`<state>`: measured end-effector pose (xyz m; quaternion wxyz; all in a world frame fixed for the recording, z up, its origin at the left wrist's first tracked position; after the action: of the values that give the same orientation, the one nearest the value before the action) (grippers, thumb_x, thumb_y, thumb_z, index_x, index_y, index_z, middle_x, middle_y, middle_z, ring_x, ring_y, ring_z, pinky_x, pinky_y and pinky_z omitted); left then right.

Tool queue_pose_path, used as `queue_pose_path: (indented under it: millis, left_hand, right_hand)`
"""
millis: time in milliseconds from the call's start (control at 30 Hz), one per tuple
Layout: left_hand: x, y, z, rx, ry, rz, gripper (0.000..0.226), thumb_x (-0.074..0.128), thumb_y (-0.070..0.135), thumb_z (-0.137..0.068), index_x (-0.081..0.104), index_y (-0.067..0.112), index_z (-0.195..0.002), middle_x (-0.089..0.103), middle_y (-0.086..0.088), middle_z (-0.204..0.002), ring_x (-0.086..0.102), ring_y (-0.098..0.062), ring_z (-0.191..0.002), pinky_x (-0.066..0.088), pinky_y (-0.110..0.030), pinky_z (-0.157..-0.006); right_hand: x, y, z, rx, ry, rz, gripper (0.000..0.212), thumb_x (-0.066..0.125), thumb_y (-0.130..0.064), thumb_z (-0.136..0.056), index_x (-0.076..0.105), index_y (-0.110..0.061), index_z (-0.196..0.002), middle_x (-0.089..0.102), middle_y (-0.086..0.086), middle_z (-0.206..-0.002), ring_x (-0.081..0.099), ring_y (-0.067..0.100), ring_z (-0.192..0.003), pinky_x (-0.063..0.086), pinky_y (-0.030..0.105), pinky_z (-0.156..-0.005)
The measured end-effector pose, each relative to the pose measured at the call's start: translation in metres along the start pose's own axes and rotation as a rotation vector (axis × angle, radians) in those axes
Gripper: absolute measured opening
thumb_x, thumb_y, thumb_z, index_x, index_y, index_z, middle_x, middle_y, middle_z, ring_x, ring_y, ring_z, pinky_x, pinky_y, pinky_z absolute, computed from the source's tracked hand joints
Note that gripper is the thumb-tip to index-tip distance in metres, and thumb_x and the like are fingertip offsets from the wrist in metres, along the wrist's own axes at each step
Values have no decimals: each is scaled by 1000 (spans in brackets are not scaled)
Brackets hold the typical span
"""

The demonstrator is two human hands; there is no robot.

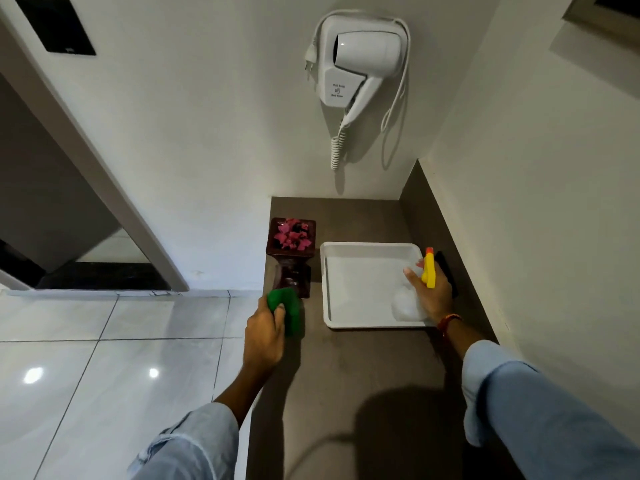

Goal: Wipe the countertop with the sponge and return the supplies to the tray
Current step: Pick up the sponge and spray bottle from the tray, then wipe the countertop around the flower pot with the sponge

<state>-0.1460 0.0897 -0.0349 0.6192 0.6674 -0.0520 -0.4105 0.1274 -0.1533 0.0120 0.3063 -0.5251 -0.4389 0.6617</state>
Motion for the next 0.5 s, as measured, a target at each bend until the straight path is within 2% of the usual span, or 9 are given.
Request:
queue_pose_path:
  millis: [100, 167, 233, 300, 333, 400, 433, 500]
  left_hand:
    - [2, 5, -7, -68, 56, 154, 30, 44, 29, -105, 53, 7, -122, 63, 3, -90, 64, -7, -78, 50, -6, -49]
    - [1, 2, -9, -192, 112, 328, 24, 45, 28, -104, 58, 9, -113, 69, -11, -99, 66, -13, -80, 55, -16, -58]
    - [4, -5, -7, -372, 105, 564, 27, 48, 24, -103, 62, 3, -112, 71, -21, -106, 69, -22, -81, 59, -28, -61]
    - [9, -9, -2, -510, 66, 754, 33, 54, 26, -100, 63, -1, -116, 72, -22, -106, 72, -31, -87, 63, -39, -70]
    - [10, -9, 0, -559, 50, 801, 36, 59, 29, -97, 64, -1, -116, 72, -22, -106, 72, -36, -92, 63, -46, -78]
    - [12, -8, 4, -595, -12, 799, 42, 72, 34, -89, 66, 0, -113, 74, -20, -105, 73, -37, -94, 61, -52, -84]
    - [13, -4, 6, -582, -50, 774, 44, 78, 32, -84, 67, 0, -112, 75, -20, -105, 75, -34, -90, 63, -48, -81]
    - [16, 0, 7, -560, -59, 771, 44, 82, 22, -81, 67, -2, -114, 75, -16, -105, 74, -23, -77, 64, -32, -62]
  right_hand:
    - [-11, 20, 7, 74, -7, 130, 62, 69, -28, -89, 45, -16, -145, 59, -2, -123, 54, 16, -111, 41, 32, -97]
    - [-13, 28, 15, 151, 26, 221, 50, 67, -31, -90, 57, -8, -133, 66, 10, -119, 61, 30, -111, 44, 36, -93]
    - [-14, 28, 28, 171, 150, 456, 43, 61, -32, -93, 62, 3, -118, 65, 27, -114, 61, 44, -108, 49, 46, -91]
    - [-9, 23, 48, 210, 266, 664, 46, 56, -32, -95, 57, 8, -120, 61, 31, -119, 59, 47, -109, 50, 53, -92]
    - [0, 20, 57, 243, 259, 653, 47, 54, -32, -96, 54, 6, -123, 60, 30, -122, 59, 46, -112, 50, 51, -92]
    - [36, 0, 67, 194, 81, 582, 41, 46, -30, -100, 59, 5, -115, 64, 26, -116, 61, 41, -107, 51, 47, -91]
    - [55, -18, 68, 118, -8, 525, 39, 44, -29, -100, 62, 5, -106, 66, 25, -109, 62, 38, -102, 51, 45, -89]
    - [93, -66, 68, -117, -167, 421, 32, 45, -28, -100, 61, -1, -99, 65, 20, -106, 61, 31, -99, 51, 43, -89]
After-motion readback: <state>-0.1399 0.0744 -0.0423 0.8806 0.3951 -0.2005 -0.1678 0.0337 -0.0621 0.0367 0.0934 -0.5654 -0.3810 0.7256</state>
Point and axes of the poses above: each hand's wrist, its own z-axis away from the middle knuckle, its own x-axis out of the palm, y = z × x, the point moved 6 cm from there along -z, towards the middle knuckle
